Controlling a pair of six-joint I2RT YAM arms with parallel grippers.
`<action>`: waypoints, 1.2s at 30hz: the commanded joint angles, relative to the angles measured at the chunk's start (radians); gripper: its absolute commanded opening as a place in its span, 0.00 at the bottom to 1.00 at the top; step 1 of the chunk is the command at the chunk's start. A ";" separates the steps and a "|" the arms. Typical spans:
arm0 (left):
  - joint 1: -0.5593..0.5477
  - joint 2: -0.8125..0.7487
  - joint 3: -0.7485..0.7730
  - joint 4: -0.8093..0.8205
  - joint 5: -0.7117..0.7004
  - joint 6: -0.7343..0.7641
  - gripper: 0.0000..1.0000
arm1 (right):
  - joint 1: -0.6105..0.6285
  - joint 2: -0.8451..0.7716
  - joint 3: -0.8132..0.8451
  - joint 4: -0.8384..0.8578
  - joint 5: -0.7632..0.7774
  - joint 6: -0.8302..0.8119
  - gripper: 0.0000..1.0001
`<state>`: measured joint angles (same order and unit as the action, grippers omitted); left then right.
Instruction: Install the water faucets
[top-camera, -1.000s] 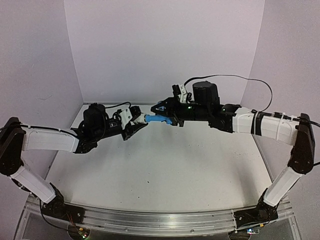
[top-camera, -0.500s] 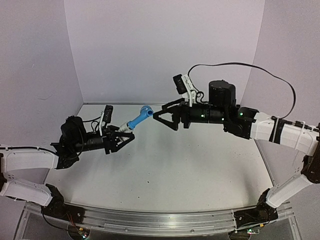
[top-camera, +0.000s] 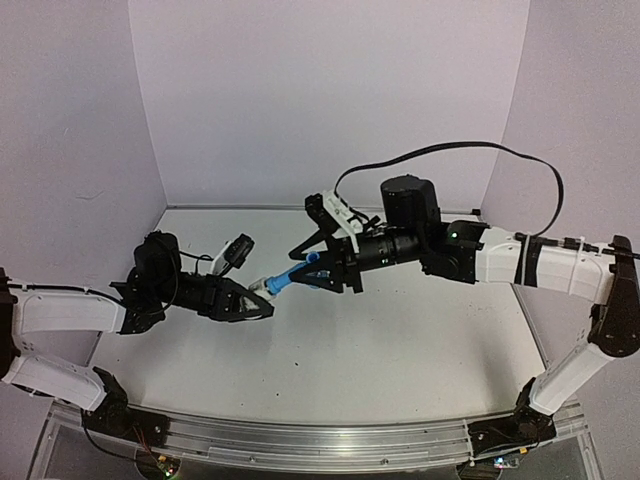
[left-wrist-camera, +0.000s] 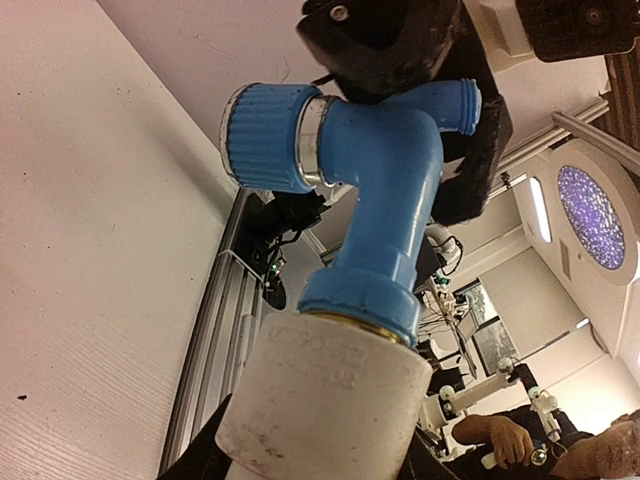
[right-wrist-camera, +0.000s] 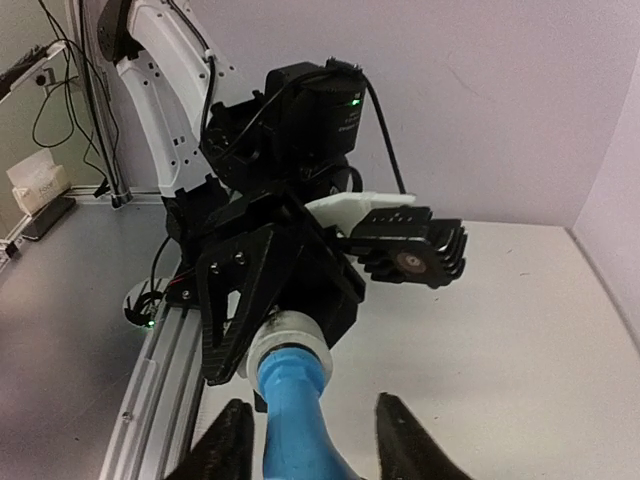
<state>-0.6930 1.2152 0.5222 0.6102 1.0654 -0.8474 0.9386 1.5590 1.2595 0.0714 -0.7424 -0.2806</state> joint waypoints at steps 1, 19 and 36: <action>0.001 0.036 0.109 0.048 0.018 0.095 0.00 | -0.001 0.037 0.056 0.062 -0.049 0.230 0.23; -0.054 0.164 0.183 0.347 -1.215 1.395 0.00 | -0.018 0.011 0.036 0.071 0.364 1.250 0.15; -0.056 -0.095 0.049 -0.257 -0.174 0.234 0.00 | 0.020 -0.170 -0.058 0.006 0.126 -0.071 0.98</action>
<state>-0.7513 1.0973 0.5168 0.4427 0.6478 -0.4066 0.9233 1.3654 1.1934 0.1021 -0.4158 -0.0179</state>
